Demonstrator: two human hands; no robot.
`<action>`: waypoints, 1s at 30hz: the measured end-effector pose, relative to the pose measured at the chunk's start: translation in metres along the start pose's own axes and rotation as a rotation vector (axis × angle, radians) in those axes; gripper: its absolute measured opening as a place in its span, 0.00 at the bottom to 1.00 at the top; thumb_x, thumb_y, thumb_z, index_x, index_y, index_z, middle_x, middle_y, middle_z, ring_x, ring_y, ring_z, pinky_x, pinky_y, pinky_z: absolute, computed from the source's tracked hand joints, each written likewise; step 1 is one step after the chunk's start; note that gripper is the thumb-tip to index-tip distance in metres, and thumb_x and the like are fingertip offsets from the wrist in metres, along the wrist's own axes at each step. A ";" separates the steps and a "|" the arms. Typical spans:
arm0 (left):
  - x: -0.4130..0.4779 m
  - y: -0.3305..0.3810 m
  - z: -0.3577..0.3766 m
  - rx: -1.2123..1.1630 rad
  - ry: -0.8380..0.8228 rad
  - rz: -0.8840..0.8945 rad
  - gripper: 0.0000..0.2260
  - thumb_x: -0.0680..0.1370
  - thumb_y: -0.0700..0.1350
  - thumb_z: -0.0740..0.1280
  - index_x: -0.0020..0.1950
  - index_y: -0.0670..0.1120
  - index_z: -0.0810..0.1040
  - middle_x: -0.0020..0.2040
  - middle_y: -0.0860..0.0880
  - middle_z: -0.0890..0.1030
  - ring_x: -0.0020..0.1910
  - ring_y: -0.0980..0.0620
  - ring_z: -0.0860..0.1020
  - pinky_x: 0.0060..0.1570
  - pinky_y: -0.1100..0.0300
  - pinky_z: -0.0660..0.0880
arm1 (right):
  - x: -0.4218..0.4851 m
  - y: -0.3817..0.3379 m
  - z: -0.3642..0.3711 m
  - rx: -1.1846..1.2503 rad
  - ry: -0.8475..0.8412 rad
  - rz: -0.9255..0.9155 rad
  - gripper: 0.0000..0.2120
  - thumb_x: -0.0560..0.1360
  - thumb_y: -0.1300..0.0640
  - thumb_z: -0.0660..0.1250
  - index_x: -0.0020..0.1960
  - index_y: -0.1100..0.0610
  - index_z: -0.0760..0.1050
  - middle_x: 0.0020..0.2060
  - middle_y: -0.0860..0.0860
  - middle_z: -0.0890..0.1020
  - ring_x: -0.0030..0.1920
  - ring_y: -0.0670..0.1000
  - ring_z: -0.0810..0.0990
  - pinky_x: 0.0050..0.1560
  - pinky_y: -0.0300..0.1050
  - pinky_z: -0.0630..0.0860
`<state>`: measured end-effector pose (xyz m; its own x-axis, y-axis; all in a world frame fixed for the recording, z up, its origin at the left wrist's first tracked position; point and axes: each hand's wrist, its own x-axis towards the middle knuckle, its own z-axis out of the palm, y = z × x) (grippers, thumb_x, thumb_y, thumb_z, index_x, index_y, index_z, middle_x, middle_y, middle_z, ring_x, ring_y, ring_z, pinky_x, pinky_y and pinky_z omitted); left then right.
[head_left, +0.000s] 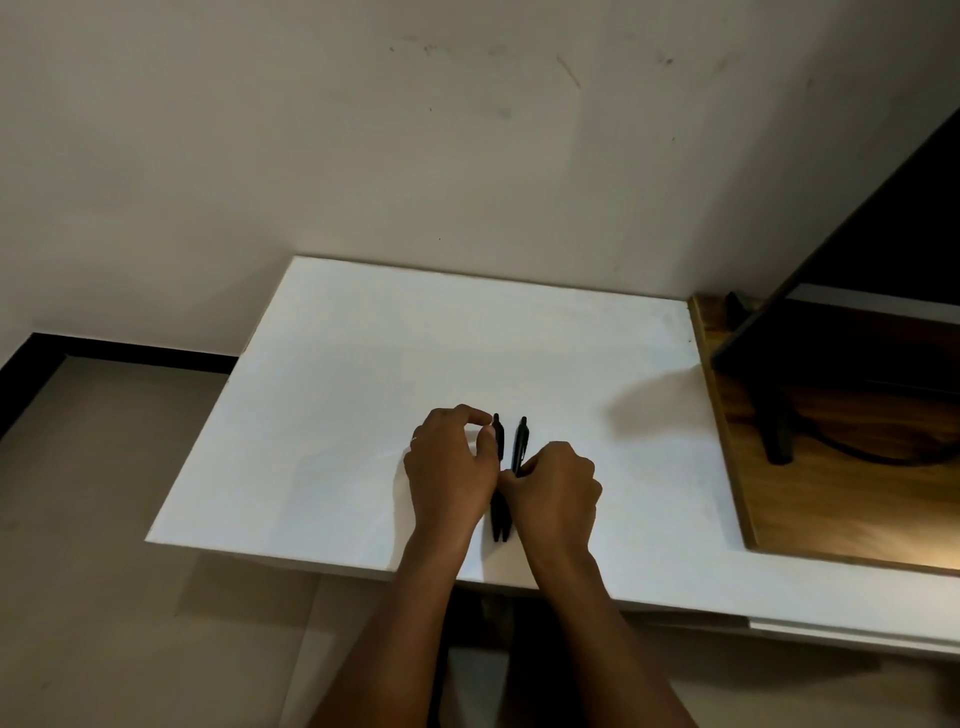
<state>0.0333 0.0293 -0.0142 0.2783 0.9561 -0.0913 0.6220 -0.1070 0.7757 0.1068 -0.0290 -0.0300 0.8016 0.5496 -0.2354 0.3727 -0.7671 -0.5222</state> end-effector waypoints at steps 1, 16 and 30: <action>0.000 -0.001 -0.001 -0.001 0.005 0.003 0.07 0.79 0.44 0.66 0.55 0.50 0.82 0.57 0.51 0.81 0.58 0.50 0.78 0.59 0.48 0.74 | 0.000 0.000 -0.001 0.014 0.002 0.012 0.16 0.70 0.56 0.72 0.33 0.58 0.65 0.27 0.51 0.70 0.25 0.49 0.66 0.25 0.38 0.56; 0.006 -0.008 -0.002 -0.039 -0.009 0.034 0.07 0.79 0.44 0.68 0.53 0.48 0.84 0.53 0.51 0.84 0.53 0.51 0.80 0.50 0.62 0.71 | -0.003 -0.002 -0.006 0.083 0.032 0.029 0.19 0.68 0.54 0.74 0.32 0.55 0.63 0.30 0.51 0.77 0.28 0.49 0.72 0.24 0.37 0.58; 0.013 0.003 -0.012 -0.571 -0.304 -0.102 0.08 0.76 0.51 0.72 0.48 0.48 0.87 0.44 0.50 0.88 0.47 0.52 0.86 0.54 0.55 0.80 | -0.001 -0.004 -0.034 0.418 -0.062 -0.198 0.06 0.67 0.51 0.75 0.35 0.53 0.83 0.26 0.46 0.83 0.30 0.41 0.82 0.31 0.29 0.74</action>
<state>0.0298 0.0452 -0.0056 0.4848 0.8251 -0.2900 0.1935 0.2222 0.9556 0.1210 -0.0378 0.0001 0.6998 0.7005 -0.1401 0.2846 -0.4533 -0.8447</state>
